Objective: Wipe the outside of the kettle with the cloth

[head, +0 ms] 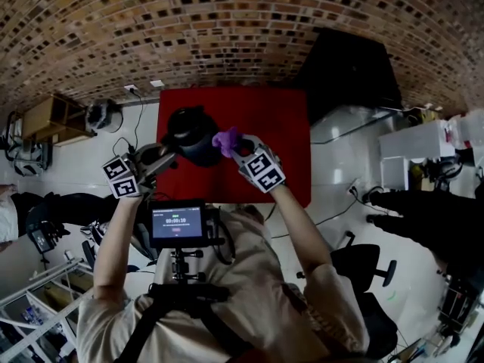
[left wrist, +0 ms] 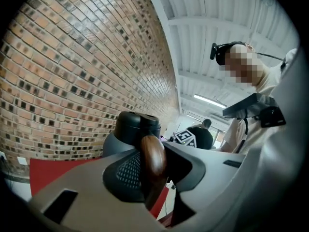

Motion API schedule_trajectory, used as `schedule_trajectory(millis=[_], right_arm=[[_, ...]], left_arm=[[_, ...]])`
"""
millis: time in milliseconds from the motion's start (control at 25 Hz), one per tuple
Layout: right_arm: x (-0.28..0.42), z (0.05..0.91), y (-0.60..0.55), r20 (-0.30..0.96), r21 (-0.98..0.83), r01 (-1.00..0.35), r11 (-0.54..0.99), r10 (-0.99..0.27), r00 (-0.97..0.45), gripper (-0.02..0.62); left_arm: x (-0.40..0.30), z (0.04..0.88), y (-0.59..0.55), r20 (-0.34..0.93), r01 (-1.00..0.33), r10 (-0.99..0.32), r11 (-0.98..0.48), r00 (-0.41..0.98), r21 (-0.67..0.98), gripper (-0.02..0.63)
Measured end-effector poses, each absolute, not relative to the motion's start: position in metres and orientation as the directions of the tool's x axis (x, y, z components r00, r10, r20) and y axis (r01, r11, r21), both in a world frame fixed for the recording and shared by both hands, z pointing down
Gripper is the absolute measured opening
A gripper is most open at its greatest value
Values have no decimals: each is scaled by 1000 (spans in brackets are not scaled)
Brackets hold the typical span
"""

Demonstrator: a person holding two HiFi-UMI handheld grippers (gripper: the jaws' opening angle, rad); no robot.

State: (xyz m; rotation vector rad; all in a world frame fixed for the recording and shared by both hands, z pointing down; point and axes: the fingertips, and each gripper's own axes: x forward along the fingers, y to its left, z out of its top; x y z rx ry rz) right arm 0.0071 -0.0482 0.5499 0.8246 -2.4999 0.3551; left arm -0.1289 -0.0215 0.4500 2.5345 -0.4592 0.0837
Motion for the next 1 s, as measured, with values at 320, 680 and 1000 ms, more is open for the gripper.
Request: schedule_trajectory(millis=[320,680,1000], right_arm=[[22,503,-39,426,-163,-668,726,-559,-712,92],[-74,516,31,440,-106,-483,869,-395,-807,92],[27,530,-20,424,-204,-648,734,-530,-734,92]], left_arm=[[-120,453,-17,128,-341,-326,-760,936,554,98],[-123,433,-26,129,-367,-353,-775,927,515,100],[-125,403,0,106,-235,-210,-875,972,424,100]])
